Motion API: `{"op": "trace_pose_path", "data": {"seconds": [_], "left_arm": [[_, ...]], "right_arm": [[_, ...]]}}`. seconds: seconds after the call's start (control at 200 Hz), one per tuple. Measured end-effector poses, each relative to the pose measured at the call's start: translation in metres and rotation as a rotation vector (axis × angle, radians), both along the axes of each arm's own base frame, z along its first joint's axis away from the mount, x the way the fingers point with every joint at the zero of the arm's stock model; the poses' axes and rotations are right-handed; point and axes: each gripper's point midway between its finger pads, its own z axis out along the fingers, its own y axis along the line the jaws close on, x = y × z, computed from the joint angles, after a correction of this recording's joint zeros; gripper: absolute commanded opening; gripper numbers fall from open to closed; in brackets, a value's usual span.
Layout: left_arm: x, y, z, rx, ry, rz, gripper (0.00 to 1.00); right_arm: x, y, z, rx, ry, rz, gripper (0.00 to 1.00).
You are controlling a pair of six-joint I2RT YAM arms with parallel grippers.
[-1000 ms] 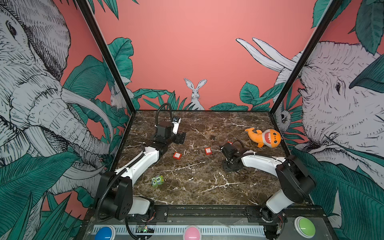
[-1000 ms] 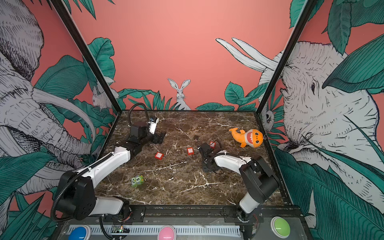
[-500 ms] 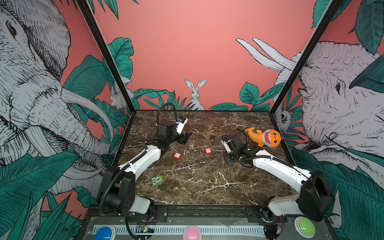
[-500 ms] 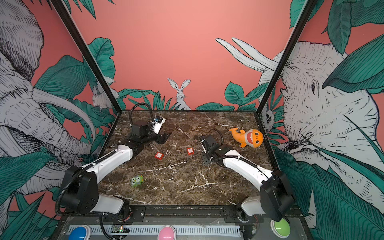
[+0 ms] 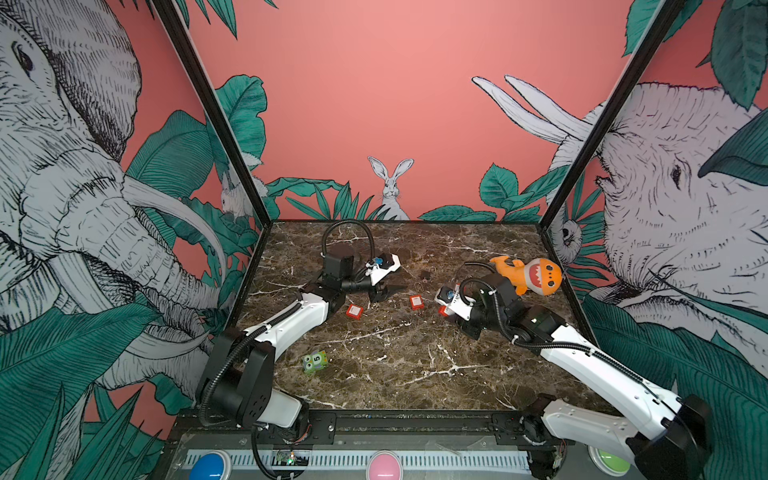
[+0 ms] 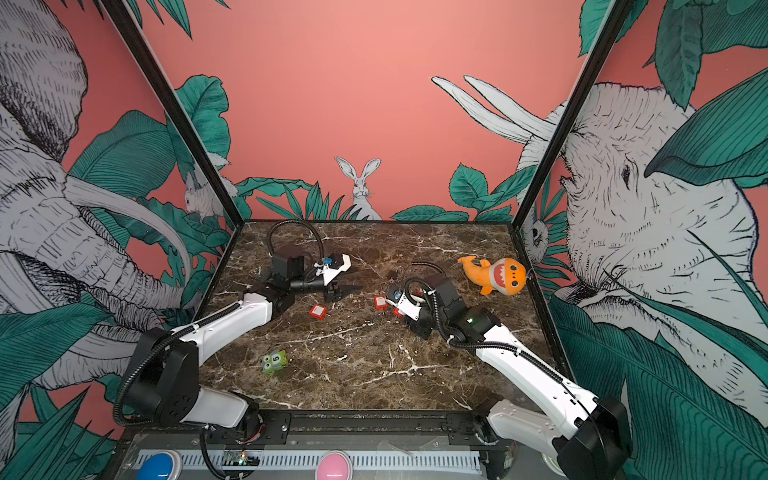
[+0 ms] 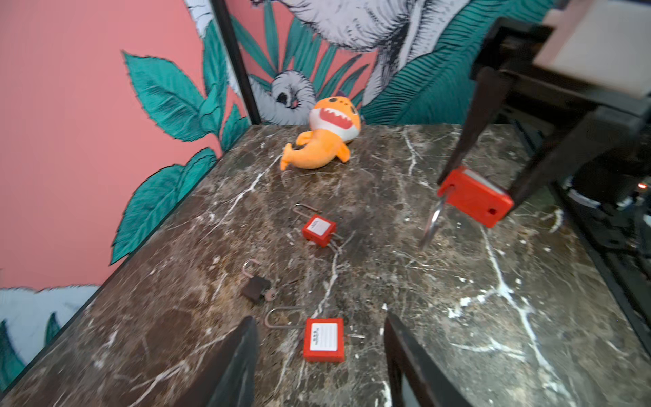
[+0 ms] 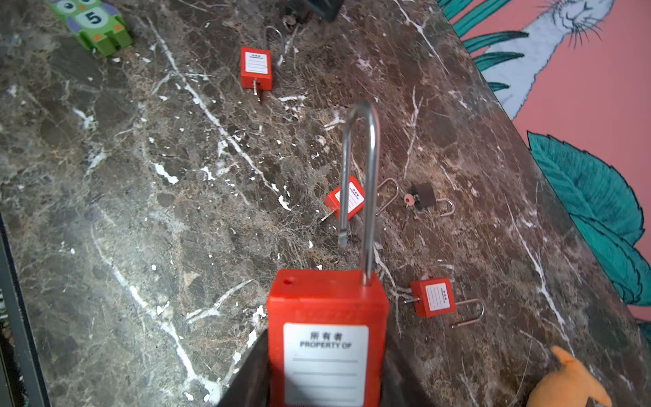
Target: Lock with the key
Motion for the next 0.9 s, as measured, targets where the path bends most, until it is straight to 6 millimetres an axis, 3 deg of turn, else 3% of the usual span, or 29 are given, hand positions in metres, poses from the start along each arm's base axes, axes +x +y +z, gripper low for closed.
{"op": "trace_pose_path", "data": {"seconds": [0.32,0.61,0.9], "left_arm": [[-0.040,-0.011,0.003,0.034,-0.078,-0.149,0.54],[-0.056,-0.017,-0.006,0.058,-0.048,-0.203,0.46],[-0.059,-0.025,-0.019,0.074,0.000,-0.229,0.33]], "right_arm": [[-0.008,0.011,-0.007,-0.015,0.003,0.127,0.26],[-0.007,0.014,-0.006,-0.010,-0.011,0.145,0.24],[-0.003,0.015,-0.003,-0.009,-0.037,0.143,0.23]]}}
